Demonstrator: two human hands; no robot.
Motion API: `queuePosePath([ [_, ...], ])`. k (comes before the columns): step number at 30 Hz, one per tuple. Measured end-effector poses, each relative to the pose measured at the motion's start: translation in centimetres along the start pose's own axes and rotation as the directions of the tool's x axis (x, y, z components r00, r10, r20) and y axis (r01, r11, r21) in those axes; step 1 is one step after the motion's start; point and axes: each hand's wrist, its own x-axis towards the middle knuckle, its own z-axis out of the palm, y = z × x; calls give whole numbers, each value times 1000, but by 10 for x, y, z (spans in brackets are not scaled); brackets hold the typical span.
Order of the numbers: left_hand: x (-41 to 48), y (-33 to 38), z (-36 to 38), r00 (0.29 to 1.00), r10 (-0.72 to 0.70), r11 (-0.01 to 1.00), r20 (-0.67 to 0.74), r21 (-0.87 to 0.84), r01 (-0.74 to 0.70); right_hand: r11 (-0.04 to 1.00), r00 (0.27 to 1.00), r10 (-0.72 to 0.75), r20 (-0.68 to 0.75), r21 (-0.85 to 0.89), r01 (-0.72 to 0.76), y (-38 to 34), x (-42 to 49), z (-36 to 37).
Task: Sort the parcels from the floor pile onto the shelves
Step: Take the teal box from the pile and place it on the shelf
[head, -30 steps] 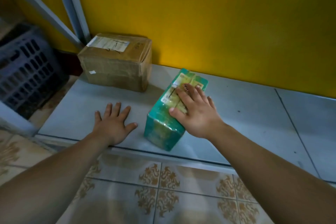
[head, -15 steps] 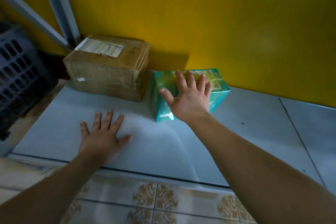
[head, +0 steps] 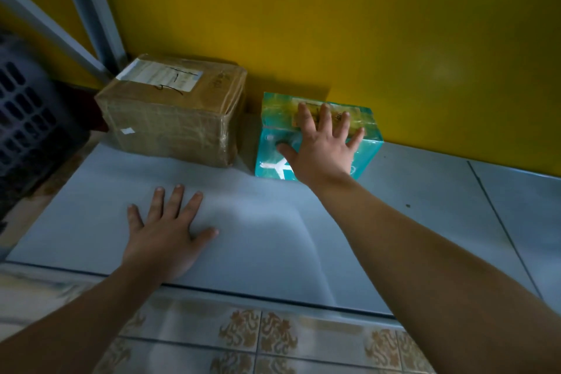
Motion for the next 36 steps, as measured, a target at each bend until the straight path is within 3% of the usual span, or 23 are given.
queuePosePath([
  [18, -1, 1, 0, 1000, -3, 1000, -11, -27, 3, 1000, 998, 17, -56, -24, -18, -18, 39, 13],
  [36, 3, 1, -8, 999, -5, 999, 41, -51, 7, 998, 999, -20, 41, -60, 22, -14, 36, -6],
])
